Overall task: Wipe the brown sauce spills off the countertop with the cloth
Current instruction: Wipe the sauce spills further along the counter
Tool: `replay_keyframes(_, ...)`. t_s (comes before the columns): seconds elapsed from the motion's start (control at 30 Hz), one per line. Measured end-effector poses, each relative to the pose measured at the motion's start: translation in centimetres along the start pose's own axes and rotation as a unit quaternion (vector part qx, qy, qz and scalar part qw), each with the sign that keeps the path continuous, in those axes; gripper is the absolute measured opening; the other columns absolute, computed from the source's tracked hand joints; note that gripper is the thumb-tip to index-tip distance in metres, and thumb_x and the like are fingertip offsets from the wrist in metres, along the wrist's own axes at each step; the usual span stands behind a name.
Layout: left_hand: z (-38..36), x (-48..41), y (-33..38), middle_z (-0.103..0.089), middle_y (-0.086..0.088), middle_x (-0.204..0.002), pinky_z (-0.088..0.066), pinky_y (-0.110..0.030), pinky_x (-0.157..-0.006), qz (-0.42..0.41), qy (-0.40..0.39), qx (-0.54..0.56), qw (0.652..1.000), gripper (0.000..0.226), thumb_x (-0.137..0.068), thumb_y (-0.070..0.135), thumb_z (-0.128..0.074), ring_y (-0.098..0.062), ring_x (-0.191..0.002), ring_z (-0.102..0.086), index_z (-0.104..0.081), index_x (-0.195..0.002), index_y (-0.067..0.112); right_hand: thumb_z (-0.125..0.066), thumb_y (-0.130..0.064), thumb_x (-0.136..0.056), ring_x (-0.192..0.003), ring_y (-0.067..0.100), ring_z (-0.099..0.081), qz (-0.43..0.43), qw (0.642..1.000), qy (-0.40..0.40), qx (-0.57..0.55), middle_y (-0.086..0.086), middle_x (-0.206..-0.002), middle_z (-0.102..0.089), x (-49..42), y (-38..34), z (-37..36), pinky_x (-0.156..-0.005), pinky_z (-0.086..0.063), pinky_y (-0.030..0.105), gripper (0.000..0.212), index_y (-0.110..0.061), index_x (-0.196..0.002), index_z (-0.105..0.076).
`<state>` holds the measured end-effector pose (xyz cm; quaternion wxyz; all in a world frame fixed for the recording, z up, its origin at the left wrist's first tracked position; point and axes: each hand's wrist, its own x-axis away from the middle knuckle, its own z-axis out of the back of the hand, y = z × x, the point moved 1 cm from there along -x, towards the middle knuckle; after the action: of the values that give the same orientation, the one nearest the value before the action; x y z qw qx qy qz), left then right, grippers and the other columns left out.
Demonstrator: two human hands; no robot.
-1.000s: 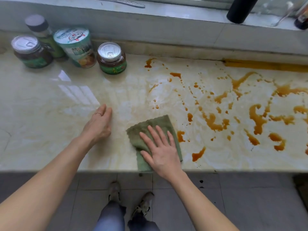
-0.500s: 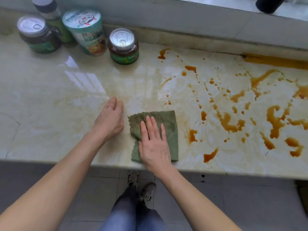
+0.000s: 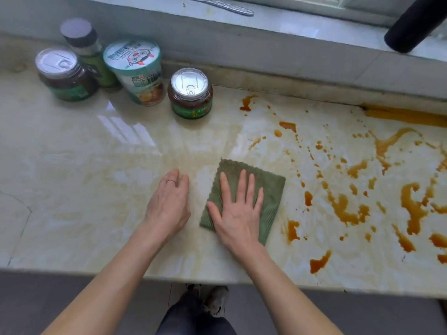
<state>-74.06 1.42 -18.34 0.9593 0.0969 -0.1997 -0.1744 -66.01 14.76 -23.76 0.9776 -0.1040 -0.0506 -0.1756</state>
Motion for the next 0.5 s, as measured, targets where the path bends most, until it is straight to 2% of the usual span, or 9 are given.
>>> replay_keyframes(0.1,0.5,-0.5,0.4,-0.022,-0.018,-0.152,-0.032,-0.037,-0.108,0.009,-0.001,-0.008,1.000,0.053,-0.091,0.010,-0.039,-0.034,-0.137,-0.024,-0.030,-0.142,0.010,-0.023,-0.061,-0.094,-0.149,0.031,0.004,0.079,0.997,0.003,0.014,0.009,-0.163,-0.001,-2.0,-0.9,-0.4,-0.116,-0.001,0.056,0.067,-0.033,-0.155,-0.014)
replay_keyframes(0.17,0.9,-1.2,0.5,-0.026,-0.016,-0.149,-0.037,-0.038,-0.102,0.008,0.008,-0.011,1.000,0.048,-0.091,0.010,-0.037,-0.035,-0.130,-0.030,-0.033,-0.139,0.011,-0.025,-0.060,-0.096,-0.150,0.026,0.001,0.115,0.993,-0.003,0.031,0.003,-0.163,-0.004,-5.4,0.2,0.4,-0.117,-0.005,0.055,0.064,-0.035,-0.154,-0.014)
replay_keyframes(0.2,1.1,-1.5,0.6,-0.025,-0.015,-0.148,-0.038,-0.038,-0.100,0.003,0.014,-0.009,1.000,0.047,-0.091,0.009,-0.037,-0.034,-0.128,-0.032,-0.033,-0.138,0.011,-0.025,-0.059,-0.098,-0.150,0.024,0.001,0.101,0.994,-0.009,0.031,0.000,-0.164,-0.004,-7.3,1.0,1.0,-0.118,-0.004,0.054,0.063,-0.035,-0.154,-0.012)
replay_keyframes(0.3,1.8,-2.9,0.4,-0.025,-0.013,-0.150,-0.040,-0.039,-0.097,-0.013,0.029,0.019,0.999,0.049,-0.089,0.002,-0.036,-0.033,-0.127,-0.034,-0.035,-0.138,0.008,-0.025,-0.054,-0.100,-0.150,0.021,0.006,-0.011,1.000,0.001,0.003,-0.002,-0.164,0.001,-10.3,2.7,2.2,-0.119,0.002,0.050,0.062,-0.033,-0.155,-0.007)
replay_keyframes(0.37,2.0,-3.7,-0.1,-0.028,-0.012,-0.148,-0.042,-0.040,-0.096,-0.014,0.042,0.046,0.998,0.048,-0.089,0.001,-0.036,-0.032,-0.127,-0.037,-0.037,-0.137,0.006,-0.026,-0.052,-0.100,-0.150,0.024,0.004,-0.018,0.999,0.026,-0.004,0.002,-0.164,-0.002,-8.5,1.0,1.4,-0.119,0.002,0.050,0.062,-0.029,-0.155,-0.012)
replay_keyframes(0.43,2.1,-4.6,-0.4,-0.032,-0.010,-0.147,-0.043,-0.040,-0.098,-0.024,0.060,0.075,0.995,0.047,-0.090,0.003,-0.039,-0.031,-0.127,-0.041,-0.039,-0.137,0.007,-0.031,-0.051,-0.097,-0.149,0.027,-0.009,0.058,0.997,0.047,-0.009,0.004,-0.162,-0.016,-5.1,-2.1,0.2,-0.116,-0.006,0.052,0.062,-0.026,-0.153,-0.025)
replay_keyframes(0.5,1.9,-5.2,-0.2,-0.031,-0.008,-0.148,-0.042,-0.038,-0.102,-0.036,0.066,0.095,0.993,0.049,-0.092,0.007,-0.039,-0.028,-0.130,-0.039,-0.036,-0.141,0.008,-0.032,-0.050,-0.095,-0.148,0.026,-0.017,0.145,0.989,0.025,-0.002,0.002,-0.160,-0.023,-3.3,-3.6,-0.6,-0.115,-0.014,0.052,0.060,-0.027,-0.151,-0.031)
